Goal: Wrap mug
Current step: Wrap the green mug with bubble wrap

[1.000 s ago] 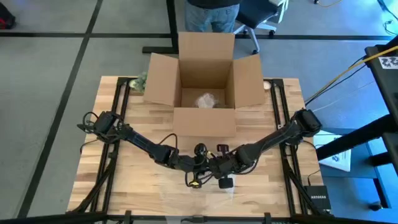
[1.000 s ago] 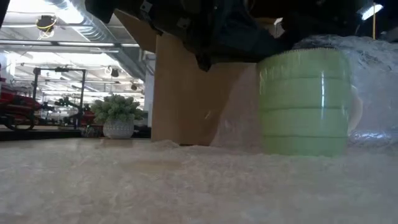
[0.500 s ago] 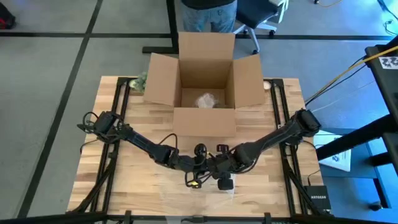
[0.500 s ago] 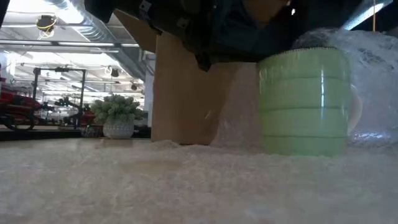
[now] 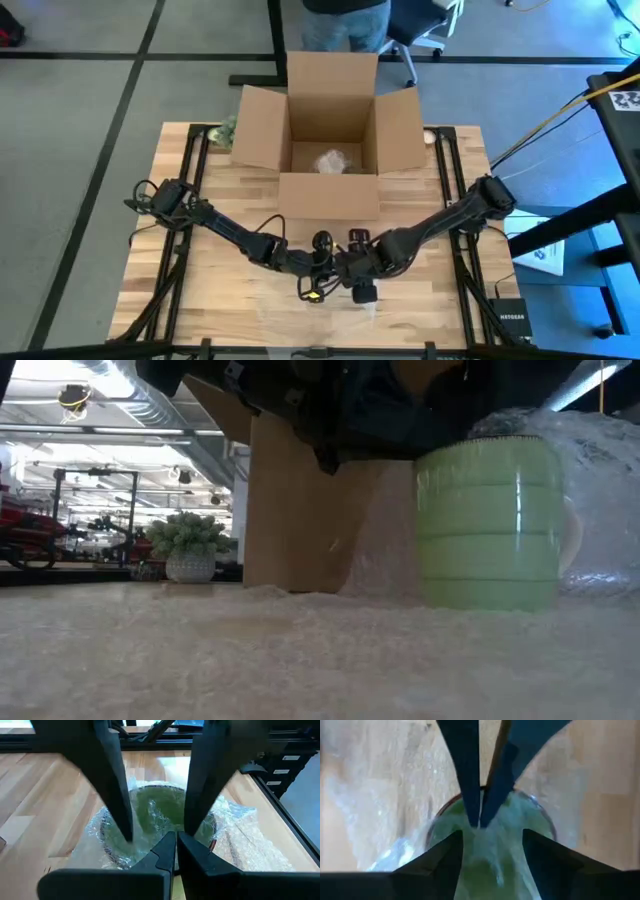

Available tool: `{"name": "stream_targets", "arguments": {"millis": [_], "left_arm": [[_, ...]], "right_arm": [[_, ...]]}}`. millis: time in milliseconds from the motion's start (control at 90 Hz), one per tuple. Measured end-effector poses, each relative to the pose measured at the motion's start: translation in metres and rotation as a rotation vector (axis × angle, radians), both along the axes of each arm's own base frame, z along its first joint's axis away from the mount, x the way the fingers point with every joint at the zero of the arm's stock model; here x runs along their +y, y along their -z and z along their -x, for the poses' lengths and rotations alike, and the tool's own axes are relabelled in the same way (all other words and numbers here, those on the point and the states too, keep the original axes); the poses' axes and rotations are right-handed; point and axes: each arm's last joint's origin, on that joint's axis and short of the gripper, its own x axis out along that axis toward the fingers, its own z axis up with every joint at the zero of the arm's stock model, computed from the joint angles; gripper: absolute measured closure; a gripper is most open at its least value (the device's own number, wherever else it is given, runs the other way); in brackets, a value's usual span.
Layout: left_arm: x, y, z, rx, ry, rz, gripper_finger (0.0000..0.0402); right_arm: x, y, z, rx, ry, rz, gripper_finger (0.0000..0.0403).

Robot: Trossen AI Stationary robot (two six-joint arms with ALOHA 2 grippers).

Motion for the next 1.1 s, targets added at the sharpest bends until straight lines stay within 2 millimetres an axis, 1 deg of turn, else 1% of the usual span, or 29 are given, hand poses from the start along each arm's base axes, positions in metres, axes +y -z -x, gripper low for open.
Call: {"name": "stream_targets", "arguments": {"millis": [122, 244, 311, 433, 556, 667, 789, 922, 1011, 1100], "left_arm": [[0.000, 0.000, 0.000, -0.002, 0.002, 0.002, 0.0402], [0.000, 0.000, 0.000, -0.002, 0.001, 0.001, 0.0402], [0.000, 0.000, 0.000, -0.002, 0.000, 0.001, 0.0402], [0.000, 0.000, 0.000, -0.001, 0.000, 0.001, 0.0402], [0.000, 0.000, 0.000, 0.001, 0.001, 0.000, 0.0402], [0.000, 0.000, 0.000, 0.001, 0.001, 0.000, 0.0402], [0.000, 0.000, 0.000, 0.001, 0.001, 0.000, 0.0402], [0.000, 0.000, 0.000, 0.000, 0.000, 0.000, 0.0402], [0.000, 0.000, 0.000, 0.000, 0.000, 0.001, 0.0402], [0.000, 0.000, 0.000, 0.000, 0.000, 0.000, 0.0402]], "right_arm": [[-0.002, 0.023, 0.003, -0.017, -0.012, -0.013, 0.0236], [-0.004, 0.034, 0.006, -0.040, -0.010, -0.031, 0.0261], [-0.004, 0.035, 0.006, -0.039, -0.010, -0.030, 0.0278], [-0.002, 0.029, 0.003, -0.029, -0.010, -0.037, 0.0309], [0.003, 0.019, -0.002, -0.049, -0.024, -0.079, 0.0324], [0.005, 0.011, -0.003, -0.034, -0.038, -0.113, 0.0315], [0.004, 0.005, -0.003, -0.024, -0.031, -0.088, 0.0281], [0.000, -0.004, 0.004, 0.081, -0.009, -0.046, 0.0248], [-0.001, -0.010, 0.006, 0.114, -0.005, -0.026, 0.0239], [0.000, -0.019, 0.005, 0.108, -0.007, -0.029, 0.0238]]}}
